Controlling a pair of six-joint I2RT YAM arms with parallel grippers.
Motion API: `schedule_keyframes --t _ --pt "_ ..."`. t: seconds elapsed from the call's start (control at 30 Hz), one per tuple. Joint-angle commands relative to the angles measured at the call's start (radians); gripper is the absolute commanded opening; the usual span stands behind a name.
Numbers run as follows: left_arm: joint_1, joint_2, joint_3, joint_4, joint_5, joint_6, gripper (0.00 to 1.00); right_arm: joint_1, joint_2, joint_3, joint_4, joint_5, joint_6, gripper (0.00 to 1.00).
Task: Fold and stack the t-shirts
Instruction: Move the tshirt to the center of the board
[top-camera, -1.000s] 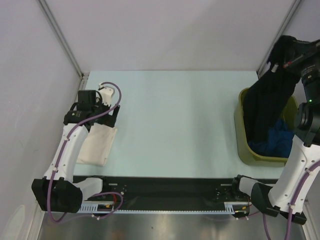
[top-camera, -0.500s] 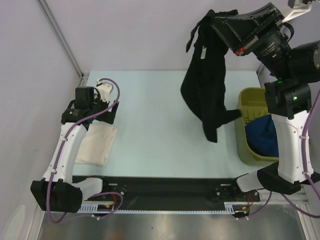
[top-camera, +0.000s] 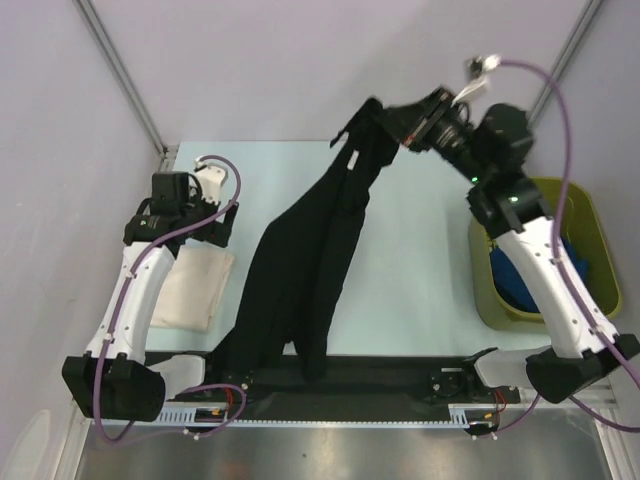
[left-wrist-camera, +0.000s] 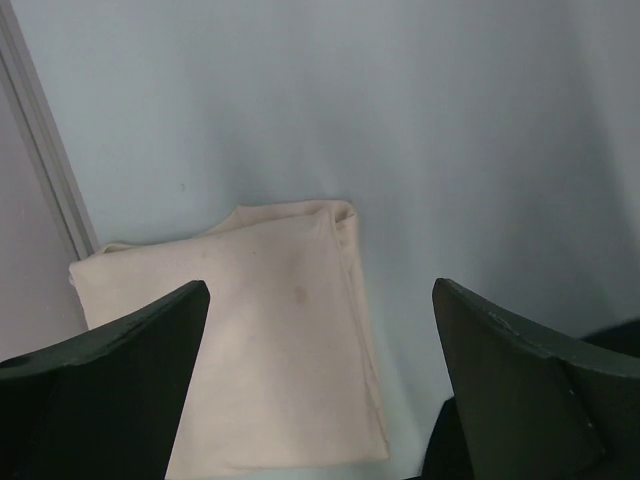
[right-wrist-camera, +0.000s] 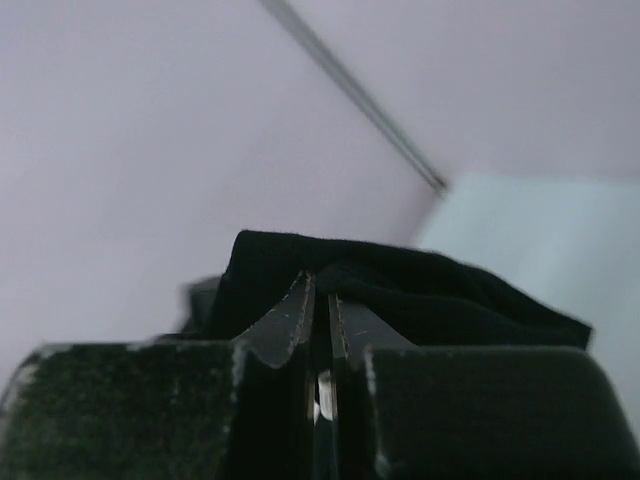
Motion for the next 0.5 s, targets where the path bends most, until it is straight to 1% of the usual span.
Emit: schedule_keyframes --t 0.0,0.03,0.07,0.1,0.13,0.17,0.2,0.23,0.27,0.3,0.37,0.4,0.47 --pt "-0.009 0.027 0.032 -0.010 0.050 0.021 1.00 -0.069 0.004 -0.227 -0.073 0.197 -0.053 0.15" --pt "-0.010 0.040 0.027 -0.016 0.064 0.025 1.00 -0.094 0.030 -0.269 -0.080 0.194 -0.068 0.18" --pt "-0.018 0.050 0.013 -0.026 0.086 0.030 1.00 -0.143 0.048 -0.293 -0.094 0.197 -0.083 0.23" --pt "-0.029 0.056 0.004 -0.033 0.095 0.034 1.00 -0.163 0.070 -0.316 -0.111 0.200 -0.103 0.38" --pt "-0.043 0.063 -0.004 -0.046 0.104 0.050 1.00 -0.183 0.128 -0.314 -0.169 0.202 -0.120 0.47" --pt "-0.084 0.079 -0.020 -0.068 0.115 0.057 1.00 -0.209 0.156 -0.301 -0.212 0.206 -0.172 0.56" --pt "-0.110 0.083 -0.031 -0.078 0.115 0.062 1.00 -0.211 0.188 -0.250 -0.267 0.240 -0.195 0.67" --pt "-0.168 0.088 -0.045 -0.086 0.118 0.079 1.00 -0.205 0.222 -0.225 -0.383 0.271 -0.220 0.70" --pt "-0.199 0.090 -0.074 -0.101 0.118 0.088 1.00 -0.195 0.225 -0.211 -0.418 0.298 -0.271 0.71" --pt "-0.226 0.090 -0.091 -0.105 0.127 0.097 1.00 -0.160 0.220 -0.214 -0.438 0.355 -0.289 0.72" --pt "-0.306 0.093 -0.146 -0.109 0.126 0.126 1.00 -0.123 0.173 -0.269 -0.462 0.406 -0.300 0.72" --pt "-0.328 0.108 -0.168 -0.104 0.107 0.133 1.00 -0.082 0.158 -0.295 -0.468 0.430 -0.283 0.71" --pt "-0.371 0.137 -0.206 -0.095 0.094 0.133 1.00 -0.041 0.122 -0.405 -0.478 0.430 -0.246 0.71"
